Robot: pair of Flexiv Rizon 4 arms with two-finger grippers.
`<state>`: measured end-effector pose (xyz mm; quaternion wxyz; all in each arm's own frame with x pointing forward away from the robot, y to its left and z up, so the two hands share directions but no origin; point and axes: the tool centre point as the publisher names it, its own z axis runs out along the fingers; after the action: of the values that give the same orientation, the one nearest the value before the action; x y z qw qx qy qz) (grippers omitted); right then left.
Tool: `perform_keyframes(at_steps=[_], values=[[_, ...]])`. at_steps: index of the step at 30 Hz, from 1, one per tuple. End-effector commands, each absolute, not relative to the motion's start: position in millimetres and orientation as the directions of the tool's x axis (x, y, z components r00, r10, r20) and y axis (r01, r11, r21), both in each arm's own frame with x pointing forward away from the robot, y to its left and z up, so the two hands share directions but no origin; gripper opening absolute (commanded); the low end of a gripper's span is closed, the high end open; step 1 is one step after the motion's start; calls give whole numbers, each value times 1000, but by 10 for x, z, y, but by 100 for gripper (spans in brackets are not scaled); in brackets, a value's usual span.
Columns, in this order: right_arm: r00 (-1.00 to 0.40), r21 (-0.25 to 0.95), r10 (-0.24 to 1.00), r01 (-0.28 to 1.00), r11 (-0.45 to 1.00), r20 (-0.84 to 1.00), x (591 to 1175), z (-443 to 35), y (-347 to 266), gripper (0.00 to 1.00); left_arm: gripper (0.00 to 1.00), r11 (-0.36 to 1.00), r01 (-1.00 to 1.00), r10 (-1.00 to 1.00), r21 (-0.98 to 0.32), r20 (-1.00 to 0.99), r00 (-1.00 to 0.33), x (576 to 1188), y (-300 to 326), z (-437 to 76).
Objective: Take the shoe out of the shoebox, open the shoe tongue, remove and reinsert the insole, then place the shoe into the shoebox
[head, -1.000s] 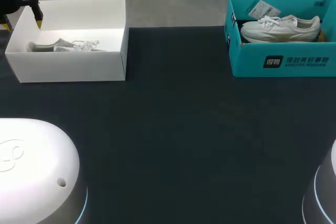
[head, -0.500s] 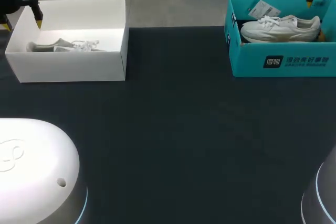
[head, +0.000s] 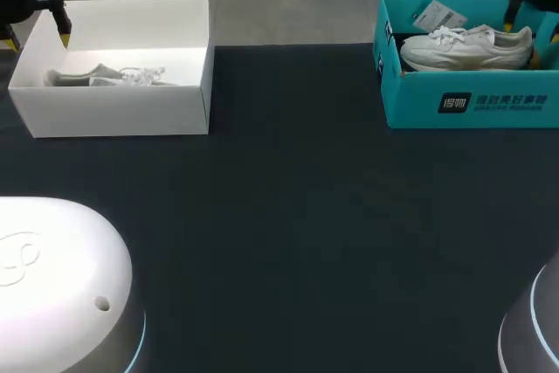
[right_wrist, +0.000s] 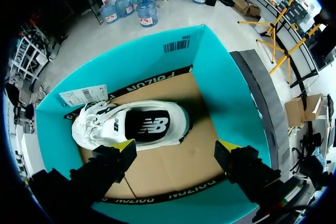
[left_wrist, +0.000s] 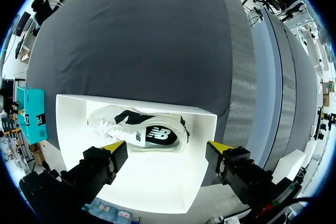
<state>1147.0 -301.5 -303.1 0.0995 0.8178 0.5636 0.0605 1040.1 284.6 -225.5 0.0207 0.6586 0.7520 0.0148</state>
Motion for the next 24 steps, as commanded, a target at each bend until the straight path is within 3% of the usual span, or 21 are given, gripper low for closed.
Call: perform_keyframes(at_steps=[1, 24], values=[[365, 173, 931, 917, -359, -6, 11614, -3220, -3074, 100, 100, 132, 990, 991, 51, -9, -131, 10393, 2845, -2252], [363, 40, 931, 931, -362, -23, 11713, -3651, -3255, 100, 100, 132, 990, 991, 51, -9, -131, 10393, 2845, -2252]])
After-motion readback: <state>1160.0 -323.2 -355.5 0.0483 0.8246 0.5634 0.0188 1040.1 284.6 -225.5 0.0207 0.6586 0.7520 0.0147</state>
